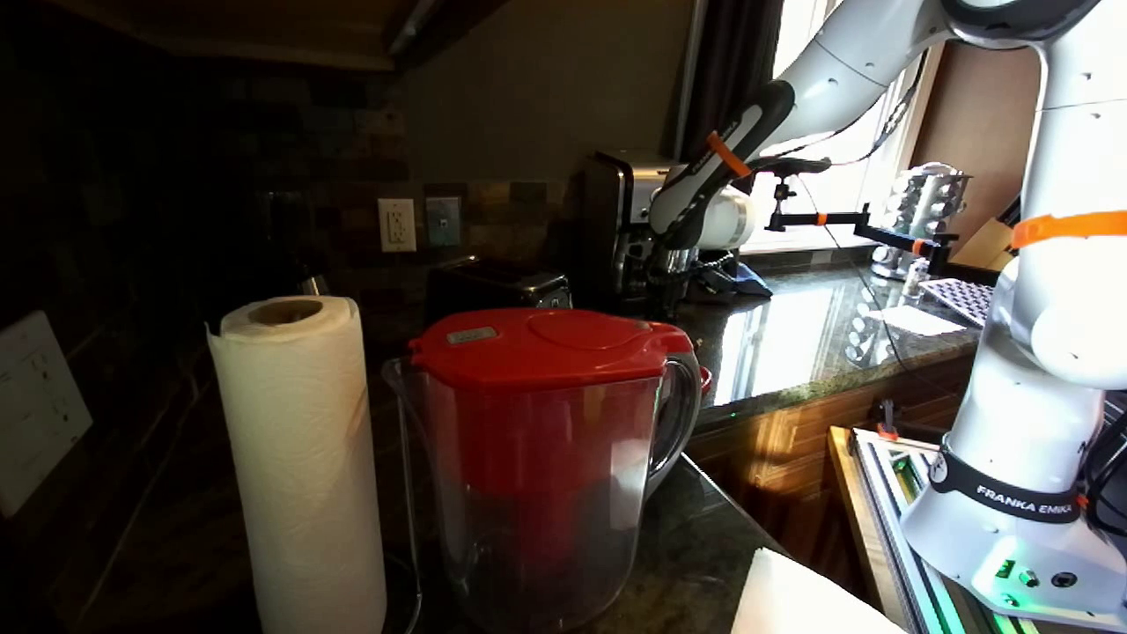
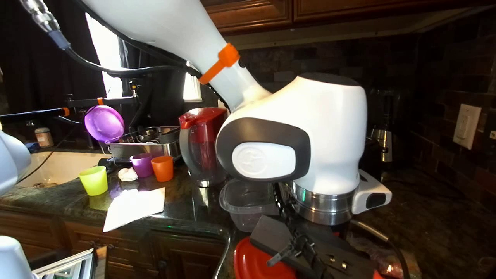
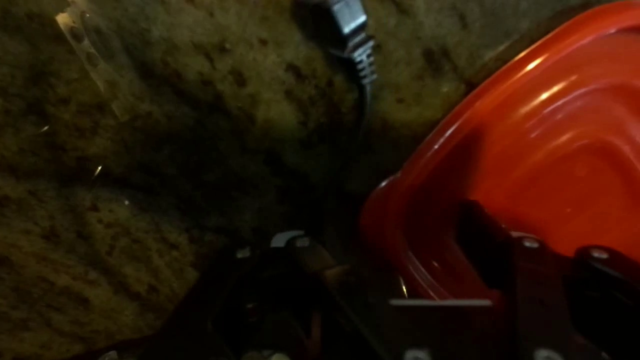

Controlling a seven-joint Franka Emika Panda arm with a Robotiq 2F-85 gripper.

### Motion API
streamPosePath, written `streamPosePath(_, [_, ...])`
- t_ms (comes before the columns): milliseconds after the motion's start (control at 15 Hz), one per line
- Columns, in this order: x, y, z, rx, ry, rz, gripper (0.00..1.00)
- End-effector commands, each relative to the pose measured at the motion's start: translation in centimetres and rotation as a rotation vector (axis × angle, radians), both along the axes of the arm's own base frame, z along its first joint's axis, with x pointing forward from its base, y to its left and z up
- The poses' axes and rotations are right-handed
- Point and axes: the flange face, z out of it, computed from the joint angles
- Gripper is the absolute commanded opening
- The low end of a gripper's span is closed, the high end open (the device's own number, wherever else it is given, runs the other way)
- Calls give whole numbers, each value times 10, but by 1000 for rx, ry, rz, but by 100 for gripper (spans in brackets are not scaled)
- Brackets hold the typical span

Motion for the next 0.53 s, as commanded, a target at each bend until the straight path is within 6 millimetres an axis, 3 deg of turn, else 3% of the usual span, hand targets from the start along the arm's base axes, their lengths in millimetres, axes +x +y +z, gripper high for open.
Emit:
streamPosePath(0, [1,0,-11,-2,24,10,88])
streamPosePath(67, [1,0,-12,-1,28,10,74])
streamPosePath(133, [1,1,-13,-1,32,12,71])
streamPosePath(200, [2,1,-13,-1,30,11,74])
streamPosePath(267, [2,1,-11,-1,24,8,89])
streamPosePath(333, [3,1,-8,1,18,8,90])
streamPosePath(467, [3,2,-4,0,10,13,99])
